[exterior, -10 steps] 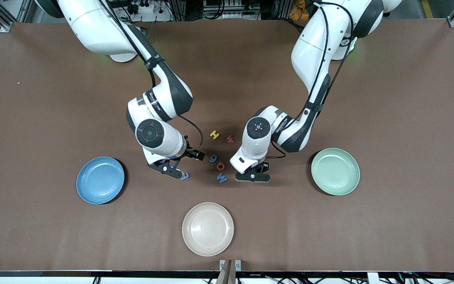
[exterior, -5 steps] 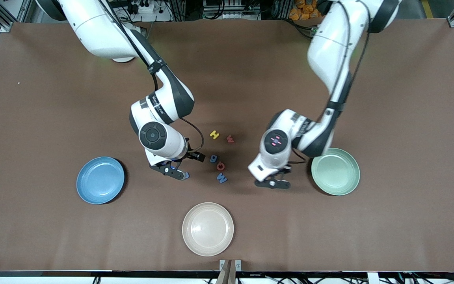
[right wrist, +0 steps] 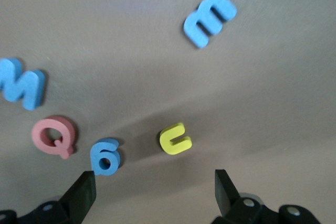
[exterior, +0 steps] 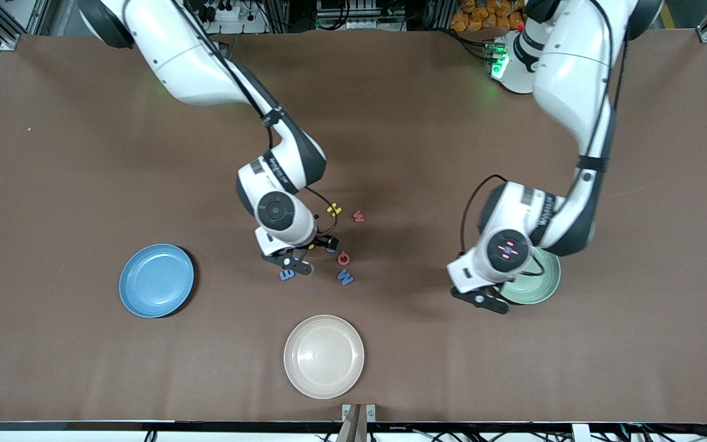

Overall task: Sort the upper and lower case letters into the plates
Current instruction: 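Carry the teal R into the green plate and open the left gripper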

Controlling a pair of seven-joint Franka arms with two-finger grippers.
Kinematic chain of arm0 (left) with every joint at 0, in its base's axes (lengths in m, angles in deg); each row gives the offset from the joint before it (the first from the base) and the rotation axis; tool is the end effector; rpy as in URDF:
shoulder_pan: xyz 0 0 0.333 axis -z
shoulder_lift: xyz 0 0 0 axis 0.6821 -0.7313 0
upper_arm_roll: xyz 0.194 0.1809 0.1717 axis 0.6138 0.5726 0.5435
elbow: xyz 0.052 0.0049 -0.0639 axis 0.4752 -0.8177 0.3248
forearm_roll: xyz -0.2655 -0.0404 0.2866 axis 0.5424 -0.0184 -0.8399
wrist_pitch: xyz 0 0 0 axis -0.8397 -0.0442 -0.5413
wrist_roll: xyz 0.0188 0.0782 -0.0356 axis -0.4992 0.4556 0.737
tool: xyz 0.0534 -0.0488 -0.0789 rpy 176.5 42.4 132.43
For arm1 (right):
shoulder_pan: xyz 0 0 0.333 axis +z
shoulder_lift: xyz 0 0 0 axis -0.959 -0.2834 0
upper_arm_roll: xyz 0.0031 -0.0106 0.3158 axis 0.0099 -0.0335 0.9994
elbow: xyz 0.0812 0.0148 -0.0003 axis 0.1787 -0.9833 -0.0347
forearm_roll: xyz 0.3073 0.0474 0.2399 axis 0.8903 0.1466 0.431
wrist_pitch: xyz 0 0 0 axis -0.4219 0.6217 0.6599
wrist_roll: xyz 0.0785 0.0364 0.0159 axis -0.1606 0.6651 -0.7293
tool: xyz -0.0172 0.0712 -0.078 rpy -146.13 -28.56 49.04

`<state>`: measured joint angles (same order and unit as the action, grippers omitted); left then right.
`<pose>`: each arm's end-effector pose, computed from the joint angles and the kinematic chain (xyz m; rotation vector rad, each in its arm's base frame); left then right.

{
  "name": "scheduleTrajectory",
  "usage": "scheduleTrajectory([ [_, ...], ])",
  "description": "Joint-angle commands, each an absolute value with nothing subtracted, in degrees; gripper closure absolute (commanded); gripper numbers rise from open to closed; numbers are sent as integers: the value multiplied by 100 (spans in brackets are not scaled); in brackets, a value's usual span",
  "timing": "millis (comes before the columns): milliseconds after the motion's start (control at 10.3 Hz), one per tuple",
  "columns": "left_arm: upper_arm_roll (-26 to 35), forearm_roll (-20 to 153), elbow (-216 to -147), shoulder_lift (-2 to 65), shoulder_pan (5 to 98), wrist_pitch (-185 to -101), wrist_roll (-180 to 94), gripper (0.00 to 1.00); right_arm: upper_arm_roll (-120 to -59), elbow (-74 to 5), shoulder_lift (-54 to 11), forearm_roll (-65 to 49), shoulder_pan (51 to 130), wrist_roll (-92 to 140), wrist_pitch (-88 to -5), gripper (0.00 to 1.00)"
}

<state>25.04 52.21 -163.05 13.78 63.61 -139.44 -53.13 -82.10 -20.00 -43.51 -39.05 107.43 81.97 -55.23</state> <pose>0.6723 -0.2219 0.2389 -2.9290 0.6504 0.2573 0.5757 0.4132 0.1988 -3.0751 0.5767 0.2216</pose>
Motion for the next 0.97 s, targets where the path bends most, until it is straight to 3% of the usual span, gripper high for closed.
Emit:
scheduleTrajectory([
  [0, 2443, 5091, -16597, 1516, 6165, -13902, -5808, 96, -8664, -1646, -4668, -3996, 11263, 8753, -5510, 0],
  [195, 2443, 5082, -16815, 1594, 6041, -13954, -5942, 91, -8666, -1627, -4713, -3953, 11274, 8842, -5658, 0],
  [292, 2443, 5073, -16947, 1647, 5954, -13989, -5942, 69, -8666, -1627, -4722, -3944, 11274, 8999, -5790, 0],
  [390, 2443, 5073, -16975, 1674, 5944, -13981, -5942, 1, -8657, -1627, -4739, -3935, 11265, 9044, -5826, 0],
  [682, 2417, 5178, -16949, 1709, 6014, -13928, -5697, 0, -8657, -1619, -4766, -3830, 11256, 9368, -6028, 0],
  [877, 2085, 5484, -16931, 1762, 6023, -13928, -4699, 0, -8657, -1540, -4844, -3785, 11273, 9677, -6073, 0],
])
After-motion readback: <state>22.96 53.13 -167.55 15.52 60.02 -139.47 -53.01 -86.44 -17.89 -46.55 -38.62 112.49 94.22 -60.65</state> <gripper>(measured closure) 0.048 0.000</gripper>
